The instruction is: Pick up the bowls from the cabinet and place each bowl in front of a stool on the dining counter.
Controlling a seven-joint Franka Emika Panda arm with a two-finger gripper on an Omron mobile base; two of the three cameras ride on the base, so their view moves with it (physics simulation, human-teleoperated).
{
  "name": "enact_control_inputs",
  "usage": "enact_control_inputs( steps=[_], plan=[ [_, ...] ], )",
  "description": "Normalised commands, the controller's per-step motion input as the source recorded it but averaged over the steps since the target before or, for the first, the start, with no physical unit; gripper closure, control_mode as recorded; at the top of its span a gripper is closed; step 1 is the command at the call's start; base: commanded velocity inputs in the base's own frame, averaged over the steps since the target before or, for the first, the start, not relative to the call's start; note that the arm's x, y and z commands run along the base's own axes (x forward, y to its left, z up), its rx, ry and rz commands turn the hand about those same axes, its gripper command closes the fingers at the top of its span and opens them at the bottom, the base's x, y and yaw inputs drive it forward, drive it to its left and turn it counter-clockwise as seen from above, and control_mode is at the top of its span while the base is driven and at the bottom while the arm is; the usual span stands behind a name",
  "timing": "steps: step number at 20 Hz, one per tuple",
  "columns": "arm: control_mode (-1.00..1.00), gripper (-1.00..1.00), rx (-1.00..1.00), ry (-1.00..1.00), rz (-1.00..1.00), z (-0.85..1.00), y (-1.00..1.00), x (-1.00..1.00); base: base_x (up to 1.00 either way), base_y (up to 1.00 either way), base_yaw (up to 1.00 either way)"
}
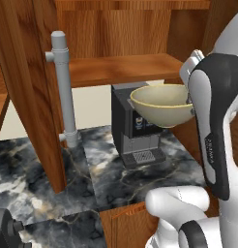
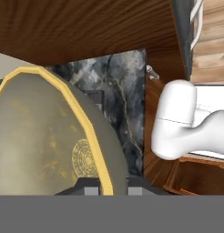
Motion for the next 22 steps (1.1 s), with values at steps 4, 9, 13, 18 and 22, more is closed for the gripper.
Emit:
enact_control_inputs(
  steps=[4, 9, 13, 18, 22],
  plan=[
    [-1.00, 1.00, 0.00, 0.00, -0.01, 0.00, -0.11, -0.34, 0.00, 0.00, 0.00],
    [-1.00, 1.00, 0.01, 0.00, -0.01, 0.00, -0.17, -0.41, 0.00, 0.00, 0.00],
    [-1.00, 1.00, 0.01, 0.00, -0.01, -0.01, -0.09, -0.29, 0.00, 0.00, 0.00],
    [1.00, 1.00, 0.00, 0.00, 0.00, 0.00, 0.00, -0.08, -0.05, 0.00, 0.00],
    [1.00, 1.00, 0.00, 0.00, 0.00, 0.00, 0.00, 0.00, -0.63, -0.19, -0.04]
  ],
)
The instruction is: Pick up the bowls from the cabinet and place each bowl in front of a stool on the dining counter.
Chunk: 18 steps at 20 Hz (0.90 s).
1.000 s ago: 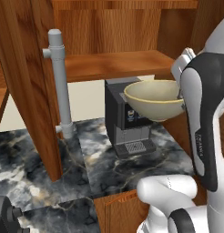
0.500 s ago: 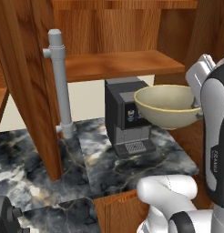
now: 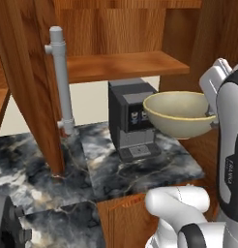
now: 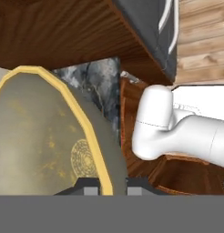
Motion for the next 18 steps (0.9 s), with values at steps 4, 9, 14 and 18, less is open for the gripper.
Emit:
enact_control_inputs(
  steps=[4, 9, 14, 18],
  plan=[
    [1.00, 1.00, 0.00, 0.00, 0.00, 0.00, 0.00, 0.00, -0.97, -0.56, -0.22],
    [1.00, 1.00, 0.00, 0.00, 0.00, 0.00, 0.00, 0.00, -0.91, -0.74, -0.50],
    [1.00, 1.00, 0.00, 0.00, 0.00, 0.00, 0.00, 0.00, -0.55, -0.48, -0.67],
    [1.00, 1.00, 0.00, 0.00, 0.00, 0.00, 0.00, 0.00, -0.20, -0.39, -0.84]
  ],
)
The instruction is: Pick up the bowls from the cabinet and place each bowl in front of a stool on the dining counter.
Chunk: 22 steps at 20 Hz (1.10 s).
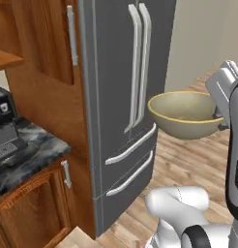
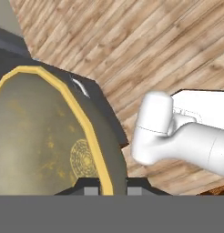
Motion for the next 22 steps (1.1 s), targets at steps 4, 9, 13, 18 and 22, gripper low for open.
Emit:
enact_control_inputs(
  steps=[4, 9, 13, 18, 22],
  plan=[
    [1.00, 1.00, 0.00, 0.00, 0.00, 0.00, 0.00, 0.00, 0.00, -0.55, -0.83],
    [1.00, 1.00, 0.00, 0.00, 0.00, 0.00, 0.00, 0.00, 0.11, -0.36, -0.80],
    [1.00, 1.00, 0.00, 0.00, 0.00, 0.00, 0.00, 0.00, 0.32, -0.14, -0.75],
    [1.00, 1.00, 0.00, 0.00, 0.00, 0.00, 0.00, 0.00, 0.53, -0.01, -0.68],
    [1.00, 1.00, 0.00, 0.00, 0.00, 0.00, 0.00, 0.00, 0.93, -0.01, -0.47]
  ],
)
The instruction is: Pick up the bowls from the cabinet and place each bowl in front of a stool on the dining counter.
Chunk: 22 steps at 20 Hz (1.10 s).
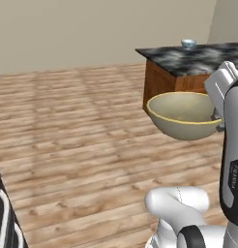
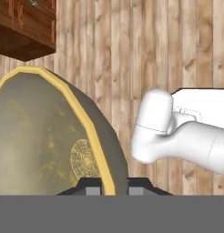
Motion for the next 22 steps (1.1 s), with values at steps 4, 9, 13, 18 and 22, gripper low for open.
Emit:
enact_control_inputs(
  steps=[4, 9, 13, 18, 22],
  plan=[
    [1.00, 1.00, 0.00, 0.00, 0.00, 0.00, 0.00, 0.00, 1.00, 0.00, -0.23],
    [1.00, 1.00, 0.00, 0.00, 0.00, 0.00, 0.00, 0.00, 1.00, -0.03, -0.02],
    [1.00, 1.00, 0.00, 0.00, 0.00, 0.00, 0.00, 0.00, 1.00, 0.00, 0.00],
    [1.00, 1.00, 0.00, 0.00, 0.00, 0.00, 0.00, 0.00, 1.00, 0.00, 0.00],
    [1.00, 1.00, 0.00, 0.00, 0.00, 0.00, 0.00, 0.00, 1.00, 0.00, 0.00]
  ],
)
